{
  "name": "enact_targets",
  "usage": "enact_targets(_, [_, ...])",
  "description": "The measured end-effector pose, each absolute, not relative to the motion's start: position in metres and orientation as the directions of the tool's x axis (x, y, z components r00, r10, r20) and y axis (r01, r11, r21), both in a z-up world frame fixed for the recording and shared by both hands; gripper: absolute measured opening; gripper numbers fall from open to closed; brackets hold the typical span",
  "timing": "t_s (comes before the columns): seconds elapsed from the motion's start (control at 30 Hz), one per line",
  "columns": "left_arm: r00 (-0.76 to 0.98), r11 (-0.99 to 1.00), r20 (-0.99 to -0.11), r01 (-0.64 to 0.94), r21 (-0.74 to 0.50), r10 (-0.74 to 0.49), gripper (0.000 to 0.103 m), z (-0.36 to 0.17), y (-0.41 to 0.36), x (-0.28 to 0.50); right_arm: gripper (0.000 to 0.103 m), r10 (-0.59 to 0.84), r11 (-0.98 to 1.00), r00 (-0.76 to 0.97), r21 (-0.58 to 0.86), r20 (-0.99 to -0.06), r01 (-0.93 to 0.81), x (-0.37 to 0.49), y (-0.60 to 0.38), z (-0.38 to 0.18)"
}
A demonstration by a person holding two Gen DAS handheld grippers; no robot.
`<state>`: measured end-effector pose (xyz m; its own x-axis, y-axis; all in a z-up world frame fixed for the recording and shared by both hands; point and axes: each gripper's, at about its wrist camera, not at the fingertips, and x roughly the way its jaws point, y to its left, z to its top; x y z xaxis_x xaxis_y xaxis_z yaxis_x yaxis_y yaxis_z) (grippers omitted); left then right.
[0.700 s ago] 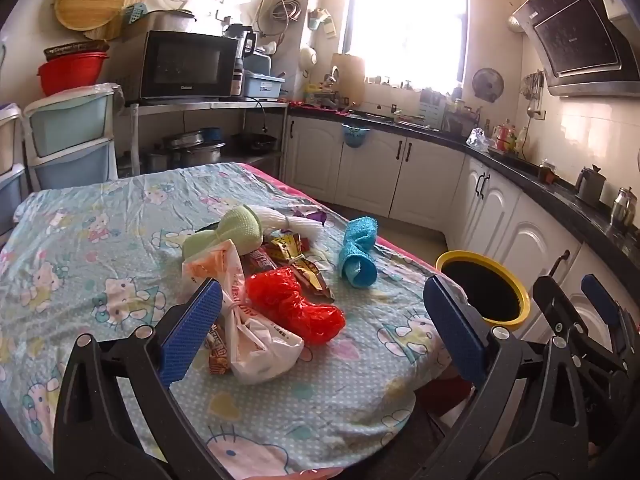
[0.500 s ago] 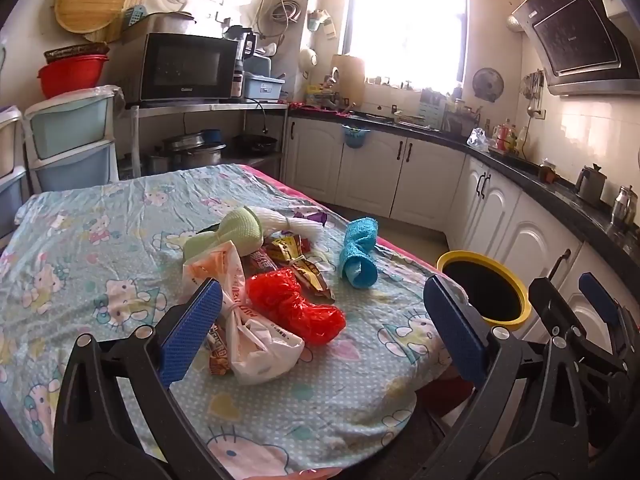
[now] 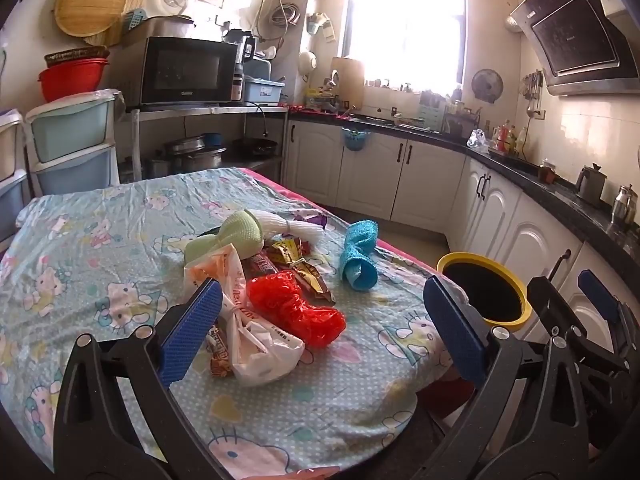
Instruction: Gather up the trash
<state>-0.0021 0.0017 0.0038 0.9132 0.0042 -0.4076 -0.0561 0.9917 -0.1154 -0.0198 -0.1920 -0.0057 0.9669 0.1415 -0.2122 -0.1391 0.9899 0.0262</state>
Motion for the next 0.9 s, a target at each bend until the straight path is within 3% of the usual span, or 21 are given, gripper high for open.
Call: enact_targets(0.9, [0.916, 0.991, -0.4, -0.067, -0.115, 0.016, 0.093, 0.0027, 0.0031, -0.0016, 0.097, 0.142, 0.99, 0.969, 0.022, -0.203, -0.14, -0.0203, -0.1922, -0.0045])
